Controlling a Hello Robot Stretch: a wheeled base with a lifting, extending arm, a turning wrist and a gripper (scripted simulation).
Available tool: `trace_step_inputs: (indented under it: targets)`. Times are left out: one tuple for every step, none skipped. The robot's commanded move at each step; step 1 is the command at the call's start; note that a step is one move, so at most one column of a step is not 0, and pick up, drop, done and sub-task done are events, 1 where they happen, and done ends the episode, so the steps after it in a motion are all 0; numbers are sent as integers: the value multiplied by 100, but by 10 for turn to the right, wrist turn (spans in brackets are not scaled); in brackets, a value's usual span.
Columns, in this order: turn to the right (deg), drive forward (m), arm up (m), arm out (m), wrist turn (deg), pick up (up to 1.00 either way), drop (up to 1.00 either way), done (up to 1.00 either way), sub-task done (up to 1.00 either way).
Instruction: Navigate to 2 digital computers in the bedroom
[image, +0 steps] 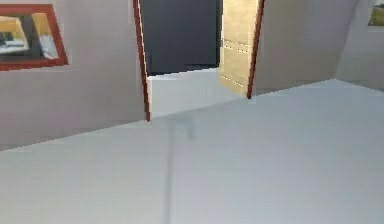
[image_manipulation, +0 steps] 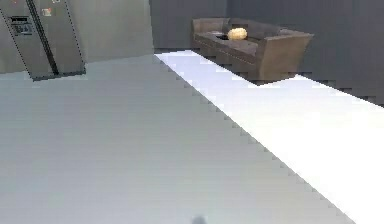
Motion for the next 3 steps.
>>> trace_step_inputs:
  targets:
    - [30,0,0,0,0,0,0,0,0]
    - [0,100,0,0,0,0,0,0,0]
    - [30,0,0,0,0,0,0,0,0]
